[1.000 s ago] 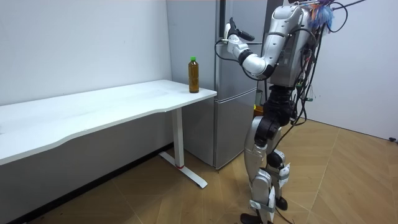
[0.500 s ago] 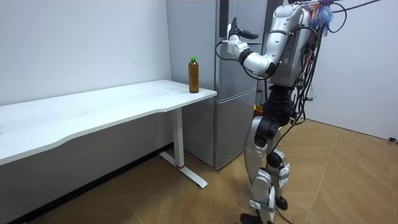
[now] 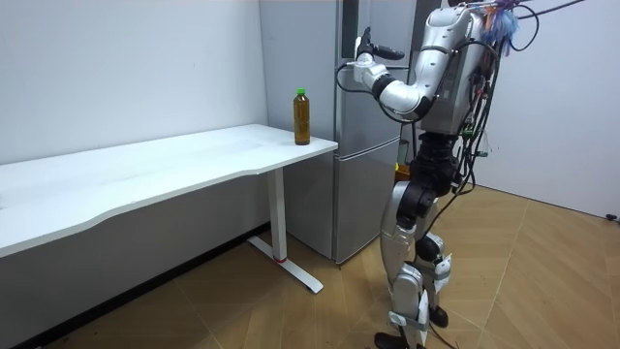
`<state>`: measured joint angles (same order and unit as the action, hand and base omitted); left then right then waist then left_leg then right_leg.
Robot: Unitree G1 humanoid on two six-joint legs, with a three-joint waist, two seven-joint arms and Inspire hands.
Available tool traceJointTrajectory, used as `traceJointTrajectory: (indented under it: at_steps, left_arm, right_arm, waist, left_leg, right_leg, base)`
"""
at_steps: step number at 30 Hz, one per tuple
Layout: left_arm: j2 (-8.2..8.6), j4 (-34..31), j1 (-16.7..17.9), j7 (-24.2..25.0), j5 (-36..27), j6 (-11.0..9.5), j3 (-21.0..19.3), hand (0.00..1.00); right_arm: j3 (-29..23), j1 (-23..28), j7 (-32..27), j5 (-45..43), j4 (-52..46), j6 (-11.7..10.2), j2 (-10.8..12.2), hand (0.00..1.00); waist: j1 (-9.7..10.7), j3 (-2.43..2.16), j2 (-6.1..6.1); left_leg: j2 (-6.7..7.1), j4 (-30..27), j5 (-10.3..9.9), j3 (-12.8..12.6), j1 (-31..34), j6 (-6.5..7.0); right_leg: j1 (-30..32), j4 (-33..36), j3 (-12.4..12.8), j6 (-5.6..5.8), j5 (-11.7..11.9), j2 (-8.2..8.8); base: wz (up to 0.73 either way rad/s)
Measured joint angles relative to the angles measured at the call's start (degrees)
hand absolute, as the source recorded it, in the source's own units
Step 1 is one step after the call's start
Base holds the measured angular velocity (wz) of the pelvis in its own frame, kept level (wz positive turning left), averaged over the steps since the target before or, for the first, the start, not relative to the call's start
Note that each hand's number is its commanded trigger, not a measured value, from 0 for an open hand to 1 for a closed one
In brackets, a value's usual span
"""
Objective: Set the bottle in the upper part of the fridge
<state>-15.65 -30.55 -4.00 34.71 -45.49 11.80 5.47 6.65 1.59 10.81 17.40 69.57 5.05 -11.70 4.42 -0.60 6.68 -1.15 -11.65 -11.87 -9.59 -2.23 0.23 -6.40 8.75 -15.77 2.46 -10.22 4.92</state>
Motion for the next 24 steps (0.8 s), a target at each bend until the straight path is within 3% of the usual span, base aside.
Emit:
traceJointTrajectory:
  at_steps: [12, 24]
  left_arm:
    - [-1.50, -1.04, 0.00, 2.04, -0.10, 0.53, -0.83, 0.00]
    - [-1.50, -1.44, -0.43, 2.38, -0.12, 0.51, -0.78, 0.00]
  right_arm:
    - [-0.05, 0.33, 0.67, -0.97, -0.86, -0.03, -0.14, 0.00]
    - [-0.06, 1.16, 0.55, -1.31, -2.43, -0.34, -0.28, 0.00]
  waist:
    - [-0.01, 0.14, -0.21]
    - [0.25, 0.18, -0.26]
  left_leg:
    - [-0.21, -0.09, 0.00, -0.02, 0.17, 0.01]
    - [-0.17, -0.20, -0.04, 0.09, 0.65, 0.09]
  right_leg:
    - [-0.04, 0.00, -0.03, 0.01, 0.00, 0.08]
    - [0.33, -0.01, -0.12, 0.05, 0.02, 0.24]
  base:
    - [0.00]
    - [0.00]
